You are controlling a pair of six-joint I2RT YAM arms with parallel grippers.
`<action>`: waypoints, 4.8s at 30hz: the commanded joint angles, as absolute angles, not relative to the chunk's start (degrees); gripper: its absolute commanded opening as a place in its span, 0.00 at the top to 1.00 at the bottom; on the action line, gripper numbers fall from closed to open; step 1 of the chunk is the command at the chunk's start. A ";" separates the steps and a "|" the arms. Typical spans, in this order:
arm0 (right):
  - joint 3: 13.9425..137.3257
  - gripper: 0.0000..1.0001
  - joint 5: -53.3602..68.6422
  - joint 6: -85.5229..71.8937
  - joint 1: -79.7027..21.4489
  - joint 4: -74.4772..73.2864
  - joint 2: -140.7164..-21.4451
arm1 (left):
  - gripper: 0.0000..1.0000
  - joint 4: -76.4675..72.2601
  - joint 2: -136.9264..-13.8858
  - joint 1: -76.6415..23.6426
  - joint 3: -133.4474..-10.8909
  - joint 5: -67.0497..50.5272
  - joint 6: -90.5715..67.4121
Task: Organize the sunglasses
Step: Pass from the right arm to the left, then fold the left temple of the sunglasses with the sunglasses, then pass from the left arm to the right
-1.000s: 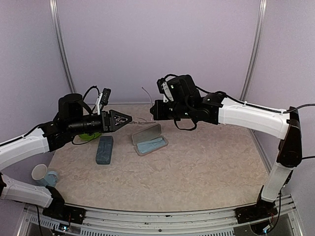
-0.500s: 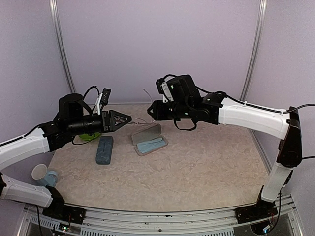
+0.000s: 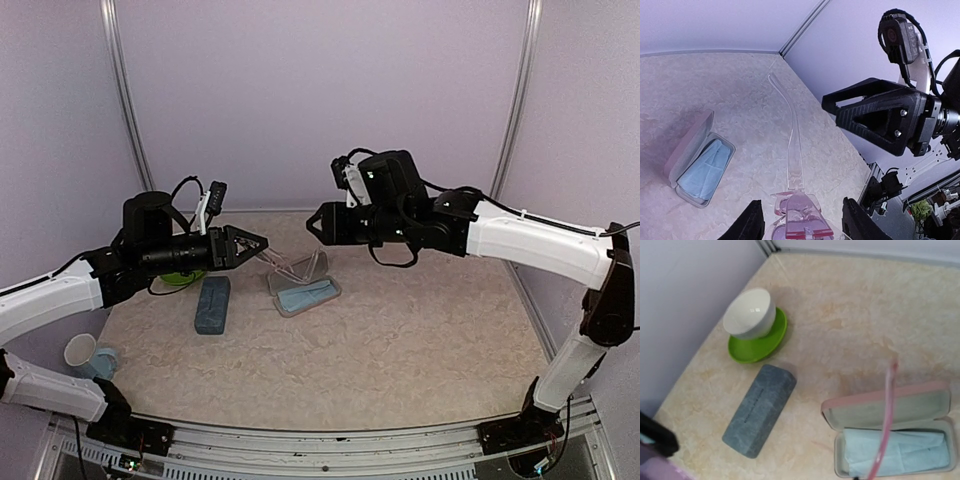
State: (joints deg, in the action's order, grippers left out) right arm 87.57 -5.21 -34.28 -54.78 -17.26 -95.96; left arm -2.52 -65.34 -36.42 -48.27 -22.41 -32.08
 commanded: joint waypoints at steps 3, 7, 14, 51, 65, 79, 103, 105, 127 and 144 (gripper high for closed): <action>83.98 0.59 -8.07 -37.31 -51.17 -17.86 -90.47 | 0.49 -3.08 -65.08 -36.70 -50.01 -22.50 -29.43; 83.08 0.66 -10.47 -40.27 -48.92 -23.30 -90.47 | 0.49 -2.91 -64.75 -36.70 -49.94 -22.22 -29.50; 77.24 0.83 -5.98 -44.10 -47.99 -24.20 -91.87 | 0.50 -3.80 -64.25 -36.77 -50.40 -21.37 -30.01; 95.32 0.87 12.96 -38.03 -53.00 -20.40 -108.33 | 0.50 -5.54 -68.11 -37.46 -51.02 -20.80 -30.21; 98.36 0.87 16.82 -35.73 -54.98 -21.55 -110.22 | 0.50 -5.92 -66.92 -37.48 -49.38 -19.98 -30.50; 93.51 0.79 15.48 -29.86 -48.56 -28.69 -103.30 | 0.50 -7.37 -66.78 -37.44 -48.65 -24.12 -28.02; 81.60 0.50 57.86 -26.90 -43.62 -14.87 -92.80 | 0.53 -17.34 -68.44 -36.49 -50.29 -43.32 -27.99; 82.87 0.49 57.77 -26.72 -44.40 -15.52 -93.73 | 0.53 -18.87 -68.68 -36.58 -50.06 -44.19 -29.34; 87.29 0.58 57.74 -22.53 -48.52 -18.21 -98.52 | 0.53 -22.27 -72.39 -38.01 -51.30 -44.96 -32.77; 85.88 1.00 56.55 -23.01 -48.74 -17.83 -98.14 | 0.53 -20.82 -73.35 -38.14 -51.77 -44.56 -32.20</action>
State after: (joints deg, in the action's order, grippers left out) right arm 85.69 56.05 -21.34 -47.83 -18.33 -98.06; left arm -20.12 -73.06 -38.09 -49.89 -46.17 -34.13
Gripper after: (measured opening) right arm 0.094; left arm 0.472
